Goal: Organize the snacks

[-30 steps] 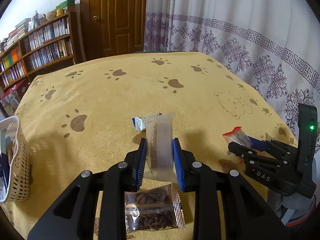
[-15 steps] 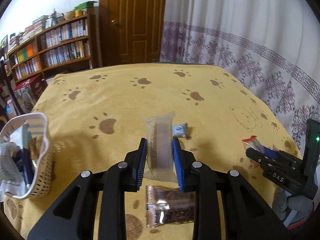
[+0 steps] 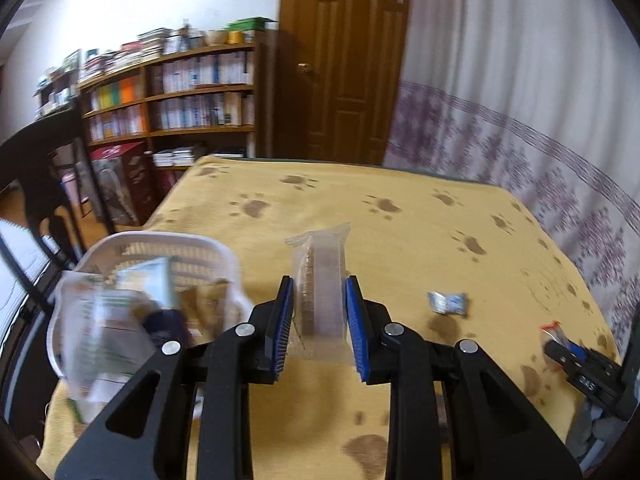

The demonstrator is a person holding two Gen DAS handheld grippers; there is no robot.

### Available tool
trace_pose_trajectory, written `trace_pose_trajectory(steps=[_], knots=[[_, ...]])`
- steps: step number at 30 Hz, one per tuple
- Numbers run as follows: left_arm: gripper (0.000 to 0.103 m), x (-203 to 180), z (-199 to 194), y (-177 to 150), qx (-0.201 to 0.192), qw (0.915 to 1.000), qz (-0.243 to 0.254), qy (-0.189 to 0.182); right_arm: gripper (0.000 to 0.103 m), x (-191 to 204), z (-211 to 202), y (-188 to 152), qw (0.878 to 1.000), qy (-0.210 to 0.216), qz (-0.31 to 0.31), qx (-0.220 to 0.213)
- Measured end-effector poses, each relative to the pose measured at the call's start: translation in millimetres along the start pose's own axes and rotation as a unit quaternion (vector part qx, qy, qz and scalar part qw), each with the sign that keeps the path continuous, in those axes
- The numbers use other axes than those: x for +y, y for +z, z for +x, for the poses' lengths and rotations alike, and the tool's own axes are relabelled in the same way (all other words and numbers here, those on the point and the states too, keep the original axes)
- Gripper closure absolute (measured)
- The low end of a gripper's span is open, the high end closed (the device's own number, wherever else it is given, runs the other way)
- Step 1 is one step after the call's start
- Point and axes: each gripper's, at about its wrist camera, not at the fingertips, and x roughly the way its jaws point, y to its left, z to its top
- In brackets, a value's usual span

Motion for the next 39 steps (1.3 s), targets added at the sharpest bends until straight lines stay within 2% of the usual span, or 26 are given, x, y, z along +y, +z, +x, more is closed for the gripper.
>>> trace_pose_trajectory(steps=[6, 8, 10, 11, 17, 20, 26, 34, 39], knots=[[0.076, 44, 0, 2, -0.004, 0.9987, -0.038, 0.034, 0.062, 2, 0, -2, 1.000, -0.001, -0.002, 0.002], [0.072, 55, 3, 0, -0.004, 0.9976, -0.051, 0.046, 0.062, 4, 0, -3, 1.000, -0.001, -0.003, 0.004], [0.036, 66, 7, -3, 0.003, 0.9963, -0.068, 0.053, 0.062, 7, -1, -4, 1.000, 0.000, -0.002, 0.005], [0.033, 72, 8, -5, 0.004, 0.9953, -0.080, 0.055, 0.062, 7, -1, -4, 1.000, 0.002, -0.002, 0.005], [0.033, 91, -6, -10, -0.011, 0.9934, -0.096, 0.061, 0.062, 21, -5, -5, 1.000, 0.013, -0.009, 0.007], [0.029, 101, -19, -8, -0.029, 0.9920, -0.102, 0.068, 0.062, 33, -7, -3, 0.999, 0.028, -0.012, 0.008], [0.024, 118, -39, -7, -0.055, 0.9878, -0.107, 0.099, 0.062, 64, -11, 4, 0.998, 0.063, -0.028, 0.009], [0.014, 142, -68, -5, -0.089, 0.9805, -0.121, 0.127, 0.062, 139, -9, 22, 0.990, 0.125, -0.071, 0.011], [0.013, 158, -82, -5, -0.102, 0.9752, -0.142, 0.136, 0.062, 197, -8, 30, 0.980, 0.161, -0.113, 0.009]])
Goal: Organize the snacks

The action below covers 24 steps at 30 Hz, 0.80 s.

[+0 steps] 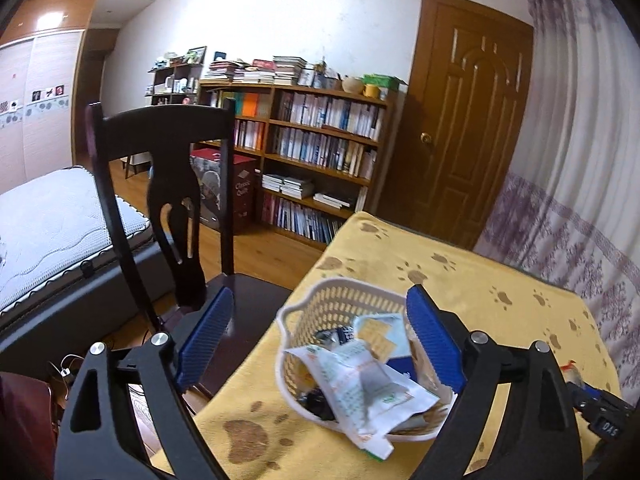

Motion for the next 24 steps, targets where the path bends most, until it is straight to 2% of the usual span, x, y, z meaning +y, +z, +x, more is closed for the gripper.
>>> trace_pose_trajectory(steps=[3, 11, 19, 24], knots=[[0.013, 10, -6, 4, -0.009, 0.9999, -0.011, 0.008, 0.062, 36, 15, 12, 0.999, 0.022, -0.026, 0.003], [0.012, 32, -18, 10, -0.025, 0.9988, -0.038, 0.020, 0.062, 103, 48, 36, 0.996, 0.061, -0.057, 0.014], [0.012, 40, -18, 13, -0.026, 0.9983, -0.048, 0.022, 0.062, 146, 82, 42, 0.994, 0.066, -0.078, 0.032], [0.012, 43, -18, 14, -0.027, 0.9981, -0.052, 0.020, 0.062, 160, 108, 37, 0.993, 0.053, -0.095, 0.054]])
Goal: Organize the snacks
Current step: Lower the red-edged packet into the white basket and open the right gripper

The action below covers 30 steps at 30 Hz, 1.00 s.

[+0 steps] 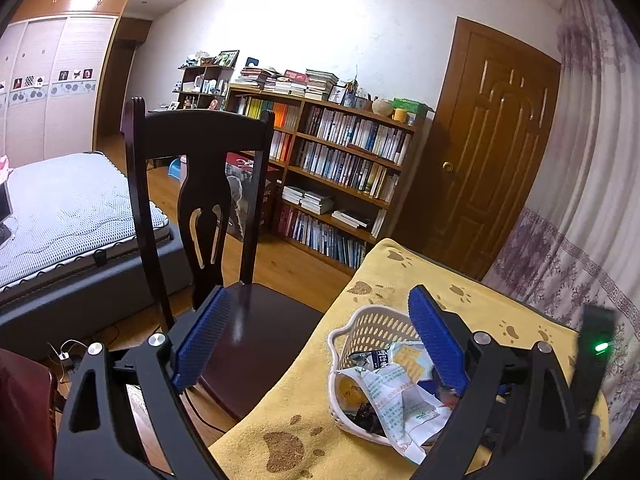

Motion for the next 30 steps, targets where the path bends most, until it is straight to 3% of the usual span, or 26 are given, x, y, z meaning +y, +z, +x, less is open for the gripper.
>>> trace_pose_trajectory(steps=[6, 12, 22, 30], knots=[[0.012, 5, 0, 1, -0.002, 0.9999, -0.010, 0.003, 0.061, 29, 25, -8, 0.998, -0.018, -0.052, 0.015], [0.012, 3, 4, 1, 0.002, 1.0000, -0.008, 0.000, 0.061, 37, 36, 1, 0.998, -0.015, -0.063, 0.019], [0.012, 2, 5, 0, 0.005, 0.9999, -0.009, 0.002, 0.052, 24, 29, 6, 0.999, 0.004, -0.039, 0.001], [0.011, -3, 4, 0, 0.005, 1.0000, -0.002, -0.006, 0.052, 5, 3, 9, 1.000, 0.011, -0.001, -0.025]])
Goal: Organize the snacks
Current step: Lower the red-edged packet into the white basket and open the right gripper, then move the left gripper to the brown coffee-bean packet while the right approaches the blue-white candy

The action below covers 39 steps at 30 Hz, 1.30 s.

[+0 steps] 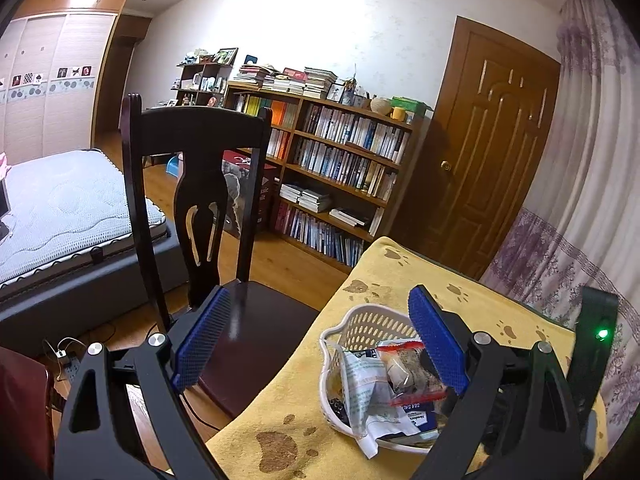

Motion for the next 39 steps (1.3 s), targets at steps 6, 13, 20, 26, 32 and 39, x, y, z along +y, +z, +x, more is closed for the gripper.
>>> trace_pose_trajectory(steps=[6, 13, 20, 26, 32, 39], knots=[[0.011, -7, -3, 0, -0.001, 0.9999, 0.009, -0.008, 0.052, -24, -18, -1, 1.000, -0.008, 0.028, -0.012], [0.011, -22, -9, -2, -0.001, 0.9995, 0.023, -0.024, 0.052, -59, -41, -9, 0.998, -0.031, 0.058, -0.025], [0.006, -52, -17, -9, -0.001, 0.9971, 0.055, -0.052, 0.052, -96, -64, -21, 0.994, -0.065, 0.082, -0.033], [0.006, -85, -21, -21, 0.006, 0.9927, 0.088, -0.082, 0.052, -132, -82, -32, 0.989, -0.097, 0.107, -0.036], [0.005, -116, -26, -38, 0.016, 0.9858, 0.125, -0.110, 0.052, -160, -99, -48, 0.983, -0.123, 0.132, -0.039], [0.005, -148, -26, -61, 0.036, 0.9760, 0.163, -0.140, 0.052, -185, -116, -64, 0.977, -0.146, 0.149, -0.040]])
